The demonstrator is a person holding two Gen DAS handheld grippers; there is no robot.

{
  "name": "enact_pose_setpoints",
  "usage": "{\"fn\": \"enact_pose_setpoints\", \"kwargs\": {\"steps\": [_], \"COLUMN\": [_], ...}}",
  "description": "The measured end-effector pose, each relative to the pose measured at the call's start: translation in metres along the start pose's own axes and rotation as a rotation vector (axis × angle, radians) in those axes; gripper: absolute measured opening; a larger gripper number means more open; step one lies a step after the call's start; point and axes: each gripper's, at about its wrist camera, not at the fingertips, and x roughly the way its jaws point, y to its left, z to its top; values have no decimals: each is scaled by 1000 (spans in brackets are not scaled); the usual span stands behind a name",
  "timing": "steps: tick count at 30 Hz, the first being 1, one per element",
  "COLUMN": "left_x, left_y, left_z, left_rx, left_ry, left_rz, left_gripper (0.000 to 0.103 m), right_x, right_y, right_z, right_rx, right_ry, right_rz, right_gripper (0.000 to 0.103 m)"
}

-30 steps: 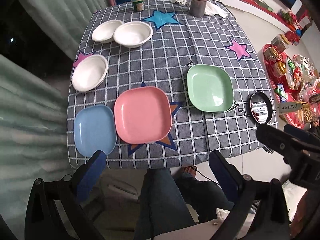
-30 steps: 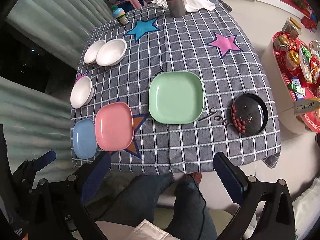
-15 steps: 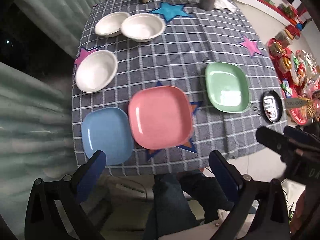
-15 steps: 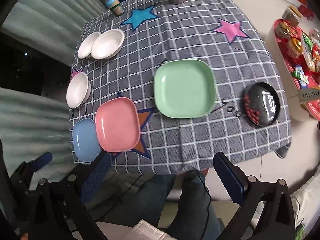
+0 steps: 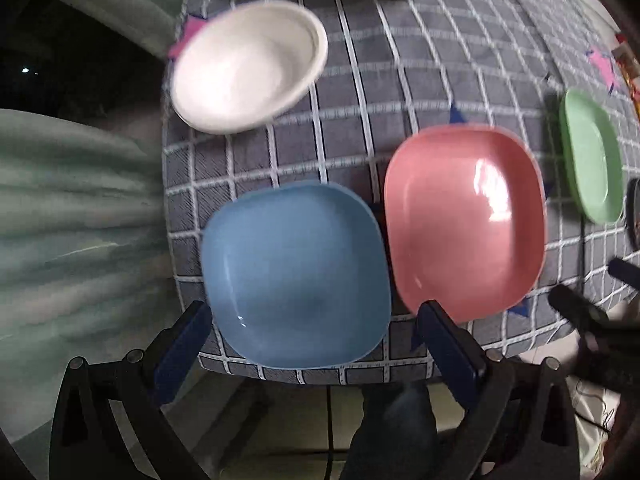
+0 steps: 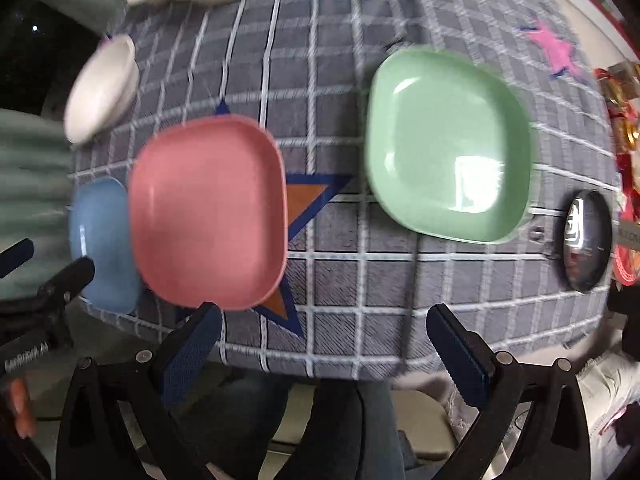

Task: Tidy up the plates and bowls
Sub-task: 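Move both grippers toward the pink square plate, then grasp the pink plate rim with both grippers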

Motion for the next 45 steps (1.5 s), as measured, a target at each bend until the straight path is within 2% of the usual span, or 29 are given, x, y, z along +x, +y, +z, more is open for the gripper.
{"fn": "enact_pose_setpoints", "kwargs": {"steps": [2,4,7,10,12,17,20,24,31,33,35,36,39,42,45], "left_x": [5,8,12,17,15,11,9,8,-15,-22,-25,-25,-17,-7,0], "left_y": [0,-2,1,4,2,-12,-23,-49,-120,-142,-164,-178,-210,-237,-263], "left_z": [-4,-6,-4,4,7,13,13,24,45,58,69,76,90,105,116], "left_rx": [17,37,58,73,80,117,146,197,343,388,440,471,517,523,560], "left_ry": [10,17,26,9,5,6,-10,-42,-133,-177,-212,-215,-179,-156,-119], "left_rz": [-7,-14,-3,6,0,-22,-37,-40,-84,-81,-66,-56,-62,-39,-37], "left_gripper": [103,103,103,103,103,103,103,103,103,103,103,103,101,100,86], "right_x": [14,29,40,39,35,29,30,42,61,60,65,69,80,107,133], "right_y": [-2,-4,-3,3,0,-19,-34,-74,-146,-171,-189,-197,-225,-213,-204], "right_z": [10,18,28,36,46,57,38,3,-34,-45,-53,-59,-65,-68,-71], "right_rx": [57,126,139,100,98,142,137,115,145,194,283,331,408,423,394], "right_ry": [15,32,42,-12,-58,-5,-11,-5,17,25,27,28,42,52,37], "right_rz": [9,80,107,76,15,-31,-52,-115,-176,-144,-48,0,72,72,51], "right_gripper": [103,103,103,103,103,103,103,103,103,103,103,103,103,103,103]}}
